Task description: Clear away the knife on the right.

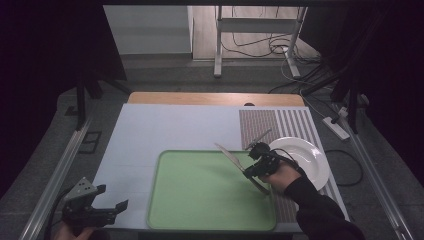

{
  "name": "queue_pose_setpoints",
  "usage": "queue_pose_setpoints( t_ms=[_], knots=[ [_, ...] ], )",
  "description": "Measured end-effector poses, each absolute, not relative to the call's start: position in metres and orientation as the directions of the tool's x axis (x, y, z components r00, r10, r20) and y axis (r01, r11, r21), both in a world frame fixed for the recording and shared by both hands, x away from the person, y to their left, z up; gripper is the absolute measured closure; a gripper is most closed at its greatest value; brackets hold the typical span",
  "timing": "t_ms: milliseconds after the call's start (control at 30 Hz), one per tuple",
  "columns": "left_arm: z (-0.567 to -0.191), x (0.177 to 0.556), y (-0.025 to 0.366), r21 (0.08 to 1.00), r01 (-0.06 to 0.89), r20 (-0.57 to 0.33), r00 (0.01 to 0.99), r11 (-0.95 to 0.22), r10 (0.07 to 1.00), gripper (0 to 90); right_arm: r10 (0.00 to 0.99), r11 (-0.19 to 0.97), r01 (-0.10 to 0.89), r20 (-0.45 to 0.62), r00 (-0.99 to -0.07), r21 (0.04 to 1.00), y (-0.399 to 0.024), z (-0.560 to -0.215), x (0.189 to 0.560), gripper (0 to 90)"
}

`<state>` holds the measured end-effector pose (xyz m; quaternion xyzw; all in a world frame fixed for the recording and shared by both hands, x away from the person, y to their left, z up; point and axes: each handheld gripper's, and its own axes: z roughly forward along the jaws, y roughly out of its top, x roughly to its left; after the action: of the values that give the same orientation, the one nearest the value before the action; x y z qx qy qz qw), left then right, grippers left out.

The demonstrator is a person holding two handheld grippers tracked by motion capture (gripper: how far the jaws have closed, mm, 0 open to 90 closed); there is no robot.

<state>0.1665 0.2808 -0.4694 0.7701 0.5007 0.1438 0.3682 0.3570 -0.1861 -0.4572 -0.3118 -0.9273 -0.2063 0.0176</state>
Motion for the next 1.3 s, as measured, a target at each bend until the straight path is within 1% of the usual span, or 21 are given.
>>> queue_pose_setpoints(
  t_ms=[133, 267, 333, 367, 400, 467, 533, 600, 733, 833, 900, 1033, 1133, 1300],
  knots=[
    [-0.469, 0.166, 0.281, 0.711, 0.665, -0.147, 0.458, -0.228, 0.877, 5.8, 0.572, 0.744, 0.595, 0.171, -0.802, 0.305, -0.181, -0.477, 0.352, 81.1],
    [-0.469, 0.166, 0.281, 0.711, 0.665, -0.147, 0.459, -0.229, 0.876, 5.8, 0.545, 0.776, 0.582, 0.206, -0.813, 0.244, -0.175, -0.491, 0.349, 80.1],
    [-0.469, 0.167, 0.281, 0.711, 0.665, -0.147, 0.459, -0.230, 0.876, 5.8, 0.539, 0.772, 0.572, 0.192, -0.820, 0.278, -0.174, -0.488, 0.350, 76.2],
    [-0.470, 0.167, 0.281, 0.710, 0.665, -0.147, 0.459, -0.229, 0.876, 5.8, 0.526, 0.772, 0.558, 0.188, -0.830, 0.303, -0.174, -0.484, 0.352, 77.4],
    [-0.470, 0.167, 0.281, 0.710, 0.666, -0.147, 0.459, -0.229, 0.876, 5.8, 0.504, 0.779, 0.534, 0.178, -0.845, 0.329, -0.173, -0.480, 0.353, 82.5],
    [-0.470, 0.167, 0.281, 0.710, 0.665, -0.146, 0.459, -0.231, 0.876, 5.9, 0.452, 0.785, 0.474, 0.155, -0.879, 0.398, -0.169, -0.474, 0.355, 90.0],
    [-0.470, 0.167, 0.280, 0.709, 0.665, -0.145, 0.460, -0.232, 0.876, 5.8, 0.413, 0.782, 0.437, 0.155, -0.897, 0.445, -0.159, -0.475, 0.355, 90.0],
    [-0.470, 0.167, 0.280, 0.709, 0.666, -0.145, 0.459, -0.232, 0.876, 5.8, 0.382, 0.796, 0.407, 0.150, -0.912, 0.448, -0.144, -0.481, 0.355, 90.0],
    [-0.470, 0.167, 0.281, 0.710, 0.665, -0.146, 0.459, -0.230, 0.876, 5.8, 0.350, 0.826, 0.345, 0.075, -0.934, 0.447, -0.120, -0.494, 0.353, 90.0],
    [-0.470, 0.166, 0.281, 0.711, 0.665, -0.147, 0.461, -0.230, 0.875, 5.8, 0.348, 0.855, 0.321, 0.009, -0.937, 0.407, -0.114, -0.502, 0.355, 90.0],
    [-0.470, 0.166, 0.281, 0.711, 0.665, -0.146, 0.461, -0.231, 0.875, 5.8, 0.370, 0.843, 0.349, 0.028, -0.928, 0.410, -0.117, -0.504, 0.359, 90.0],
    [-0.470, 0.167, 0.281, 0.710, 0.665, -0.146, 0.461, -0.232, 0.875, 5.8, 0.415, 0.836, 0.387, 0.013, -0.910, 0.390, -0.128, -0.502, 0.366, 90.0],
    [-0.470, 0.167, 0.281, 0.711, 0.664, -0.145, 0.462, -0.233, 0.875, 5.9, 0.452, 0.819, 0.426, 0.025, -0.892, 0.385, -0.138, -0.501, 0.372, 90.0],
    [-0.470, 0.167, 0.281, 0.711, 0.664, -0.147, 0.461, -0.231, 0.875, 5.8, 0.476, 0.802, 0.459, 0.055, -0.878, 0.382, -0.154, -0.501, 0.376, 90.0]
  ],
)
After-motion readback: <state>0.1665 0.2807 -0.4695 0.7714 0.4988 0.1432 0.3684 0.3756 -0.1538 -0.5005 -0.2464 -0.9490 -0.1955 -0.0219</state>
